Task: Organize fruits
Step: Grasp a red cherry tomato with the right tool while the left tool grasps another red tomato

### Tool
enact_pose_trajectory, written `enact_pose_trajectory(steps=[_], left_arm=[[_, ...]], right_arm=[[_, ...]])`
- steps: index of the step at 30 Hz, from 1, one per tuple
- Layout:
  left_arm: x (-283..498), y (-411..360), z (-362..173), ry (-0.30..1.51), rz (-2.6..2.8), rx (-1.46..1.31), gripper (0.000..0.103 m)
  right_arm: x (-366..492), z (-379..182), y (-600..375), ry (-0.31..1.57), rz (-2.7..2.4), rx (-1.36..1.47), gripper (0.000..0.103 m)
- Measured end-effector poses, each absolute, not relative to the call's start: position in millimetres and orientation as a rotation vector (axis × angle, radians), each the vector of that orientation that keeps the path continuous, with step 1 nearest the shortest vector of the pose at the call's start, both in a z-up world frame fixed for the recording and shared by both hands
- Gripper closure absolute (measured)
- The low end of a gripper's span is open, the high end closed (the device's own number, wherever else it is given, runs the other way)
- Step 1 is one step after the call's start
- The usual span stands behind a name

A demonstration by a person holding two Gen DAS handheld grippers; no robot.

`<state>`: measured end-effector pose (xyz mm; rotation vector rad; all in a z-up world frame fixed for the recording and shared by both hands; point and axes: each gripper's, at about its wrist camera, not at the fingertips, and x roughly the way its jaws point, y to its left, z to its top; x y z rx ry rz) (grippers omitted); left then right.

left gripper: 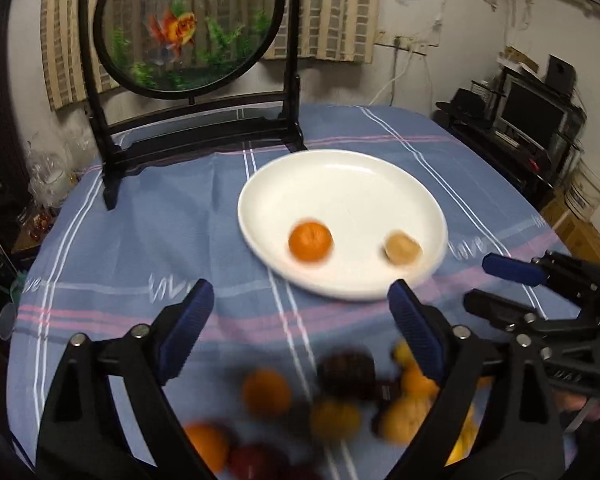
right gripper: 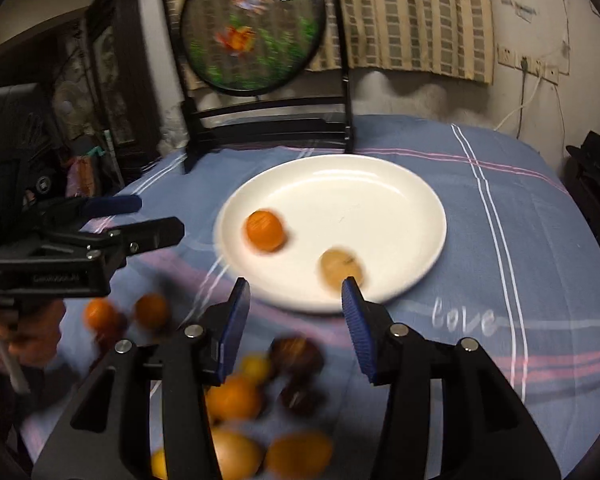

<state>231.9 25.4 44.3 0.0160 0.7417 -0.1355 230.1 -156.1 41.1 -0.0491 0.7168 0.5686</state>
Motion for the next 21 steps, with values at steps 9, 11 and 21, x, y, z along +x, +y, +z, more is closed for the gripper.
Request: enact_pose_trajectory(steps=[9,11,21], left_arm=[[112,40,5,0.778,-0.204,-0.082,0.008],[91,39,-7,0.795,-0.23,-0.086,0.008],[58,27,-28,0.771,-0.256,-0.004,0.008]], right_arm=[[97,16,-144,0.75,0.659,-0.174,0.054],[85,7,-136,0.767,0.659,-0.21,0.054],[81,-13,-125,0.844,0.651,-0.184,0.054]])
